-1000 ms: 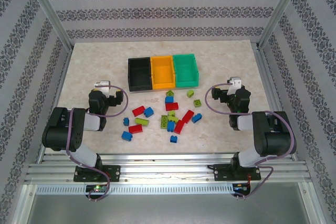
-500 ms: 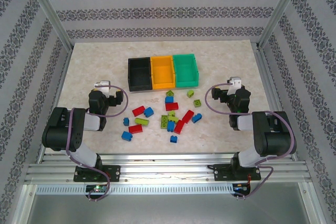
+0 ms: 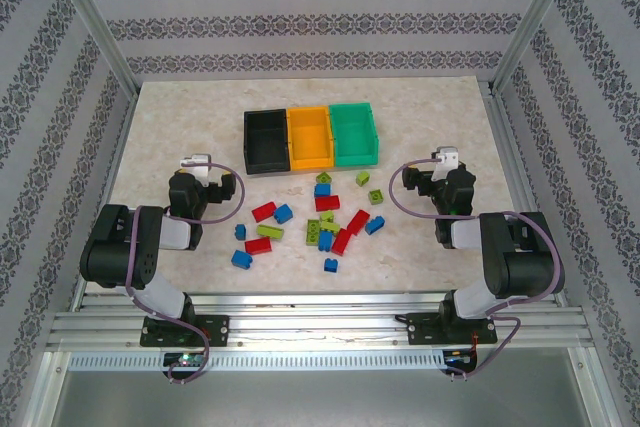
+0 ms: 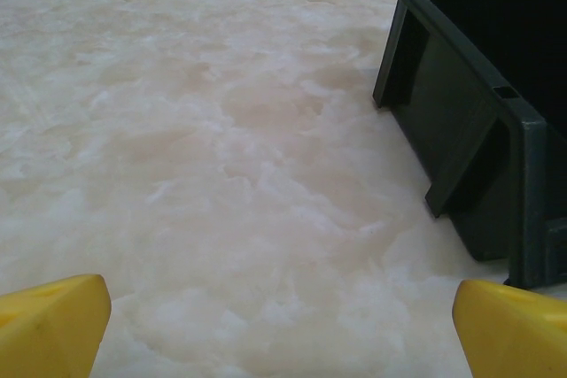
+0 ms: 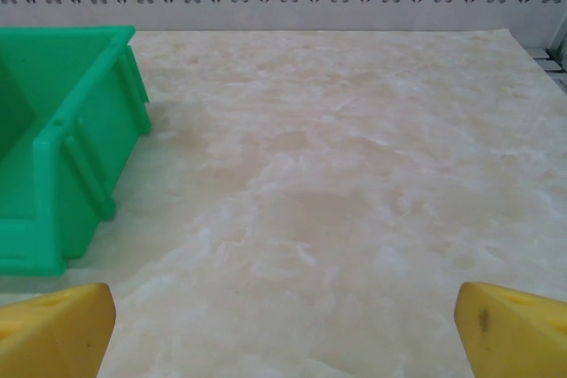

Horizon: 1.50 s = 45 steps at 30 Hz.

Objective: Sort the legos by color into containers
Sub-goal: Pick up the lego from the center of the table.

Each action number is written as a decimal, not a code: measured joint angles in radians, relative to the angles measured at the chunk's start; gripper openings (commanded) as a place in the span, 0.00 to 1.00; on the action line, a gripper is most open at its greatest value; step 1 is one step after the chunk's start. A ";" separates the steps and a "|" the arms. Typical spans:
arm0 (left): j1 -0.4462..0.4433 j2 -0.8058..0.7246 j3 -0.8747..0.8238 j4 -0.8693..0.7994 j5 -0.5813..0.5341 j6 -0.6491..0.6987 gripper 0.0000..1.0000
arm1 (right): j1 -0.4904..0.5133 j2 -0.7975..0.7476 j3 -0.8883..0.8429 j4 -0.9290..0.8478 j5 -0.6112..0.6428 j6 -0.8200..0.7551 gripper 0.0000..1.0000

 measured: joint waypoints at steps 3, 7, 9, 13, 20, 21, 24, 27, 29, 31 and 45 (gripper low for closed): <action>0.000 -0.007 -0.034 0.029 -0.001 0.000 1.00 | 0.033 -0.021 -0.002 -0.016 0.035 -0.013 0.98; -0.001 -0.073 -0.054 0.016 -0.005 0.003 1.00 | 0.079 -0.166 -0.010 -0.085 0.077 -0.040 0.98; -0.006 -0.142 -0.046 -0.029 -0.011 0.004 0.99 | 0.103 -0.261 -0.022 -0.103 0.103 -0.047 0.98; -0.007 -0.330 0.008 -0.230 -0.019 -0.034 0.99 | 0.121 -0.457 -0.038 -0.211 0.123 0.034 0.98; -0.007 -0.618 0.082 -0.574 0.085 -0.267 1.00 | 0.106 -0.593 0.011 -0.474 -0.020 0.312 0.98; -0.007 -0.626 0.089 -0.613 0.109 -0.296 1.00 | 0.109 -0.578 0.026 -0.497 -0.047 0.338 0.98; -0.007 -0.610 0.130 -0.774 0.225 -0.388 1.00 | 0.171 -0.487 0.074 -0.566 -0.106 0.402 0.97; -0.022 -0.552 0.193 -0.946 0.340 -0.438 1.00 | 0.269 -0.407 0.087 -0.615 -0.107 0.404 0.97; -0.057 -0.509 0.245 -1.065 0.387 -0.455 0.98 | 0.329 -0.372 0.087 -0.653 -0.094 0.397 0.97; -0.113 -0.468 0.300 -1.172 0.404 -0.459 0.98 | 0.366 -0.357 0.087 -0.678 -0.078 0.390 0.97; -0.425 -0.124 0.685 -1.608 0.283 -0.383 0.93 | 0.433 -0.385 0.089 -0.706 0.074 0.340 0.97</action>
